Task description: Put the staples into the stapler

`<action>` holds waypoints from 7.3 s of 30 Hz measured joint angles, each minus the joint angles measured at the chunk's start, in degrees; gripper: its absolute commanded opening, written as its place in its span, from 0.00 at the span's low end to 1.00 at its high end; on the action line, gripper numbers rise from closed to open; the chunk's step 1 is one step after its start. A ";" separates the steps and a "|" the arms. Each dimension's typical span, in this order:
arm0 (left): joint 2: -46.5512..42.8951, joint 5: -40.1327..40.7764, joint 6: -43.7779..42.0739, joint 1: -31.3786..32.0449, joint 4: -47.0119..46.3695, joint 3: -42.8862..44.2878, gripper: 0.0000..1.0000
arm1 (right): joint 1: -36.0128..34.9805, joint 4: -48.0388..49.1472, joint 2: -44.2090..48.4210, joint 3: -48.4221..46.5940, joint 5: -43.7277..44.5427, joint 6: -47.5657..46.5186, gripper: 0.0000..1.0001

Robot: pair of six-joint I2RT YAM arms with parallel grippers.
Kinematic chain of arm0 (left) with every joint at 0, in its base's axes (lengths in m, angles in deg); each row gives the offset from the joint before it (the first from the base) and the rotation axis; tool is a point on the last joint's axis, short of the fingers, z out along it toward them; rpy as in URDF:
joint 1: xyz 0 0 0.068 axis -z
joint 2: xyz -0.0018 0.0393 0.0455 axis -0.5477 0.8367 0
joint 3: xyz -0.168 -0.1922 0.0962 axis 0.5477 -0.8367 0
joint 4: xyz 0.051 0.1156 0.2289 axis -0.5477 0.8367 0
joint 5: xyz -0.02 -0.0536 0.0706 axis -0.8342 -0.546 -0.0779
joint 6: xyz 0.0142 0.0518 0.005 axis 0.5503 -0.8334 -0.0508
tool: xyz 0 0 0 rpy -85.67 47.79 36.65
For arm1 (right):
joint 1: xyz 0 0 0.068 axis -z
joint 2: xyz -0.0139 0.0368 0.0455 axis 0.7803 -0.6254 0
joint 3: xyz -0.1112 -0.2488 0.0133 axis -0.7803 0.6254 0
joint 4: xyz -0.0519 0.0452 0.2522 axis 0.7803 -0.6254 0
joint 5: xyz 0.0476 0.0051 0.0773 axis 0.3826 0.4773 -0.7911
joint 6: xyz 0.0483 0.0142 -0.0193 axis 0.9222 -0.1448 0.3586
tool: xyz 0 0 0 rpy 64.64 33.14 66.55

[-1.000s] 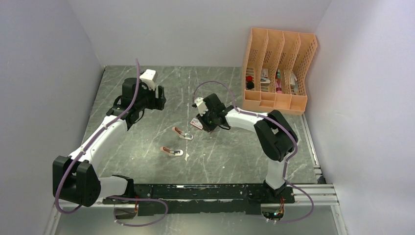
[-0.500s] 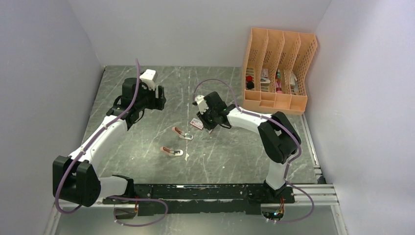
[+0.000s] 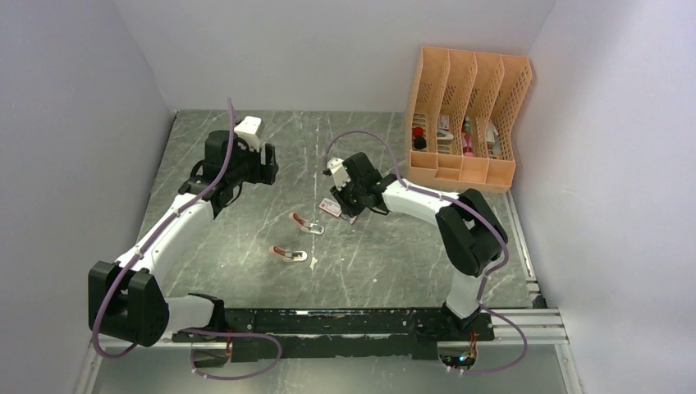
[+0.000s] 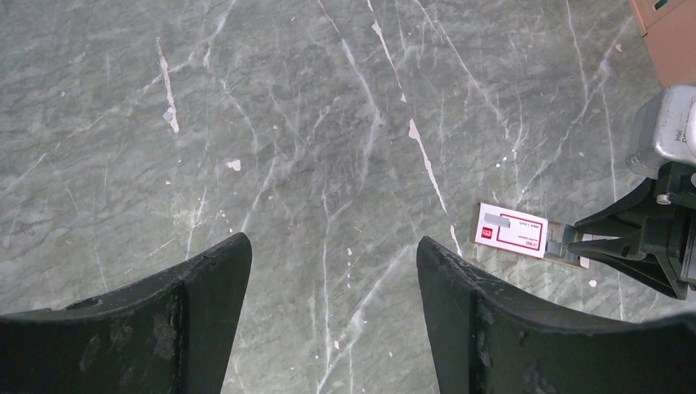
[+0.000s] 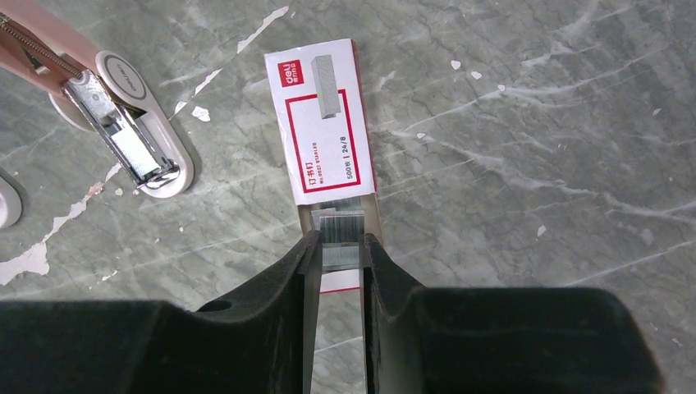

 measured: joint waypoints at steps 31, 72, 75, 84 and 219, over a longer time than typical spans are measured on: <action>0.00 0.00 0.00 0.00 0.02 0.00 0.78 | -19.69 -9.77 8.59 8.74 -0.72 10.32 0.25; 0.00 0.00 0.00 0.00 0.02 0.00 0.78 | -17.46 -4.83 14.29 14.51 6.97 24.44 0.62; 0.00 0.00 0.00 0.00 0.02 0.00 0.78 | -14.84 -3.87 14.71 15.65 5.88 24.98 0.62; -0.96 -0.02 0.00 0.00 0.00 -0.50 0.78 | -10.93 0.98 17.75 19.85 2.49 28.11 0.52; -11.32 -1.36 1.86 3.39 -0.37 -1.18 0.78 | -22.18 -10.14 12.35 15.56 24.15 63.93 0.33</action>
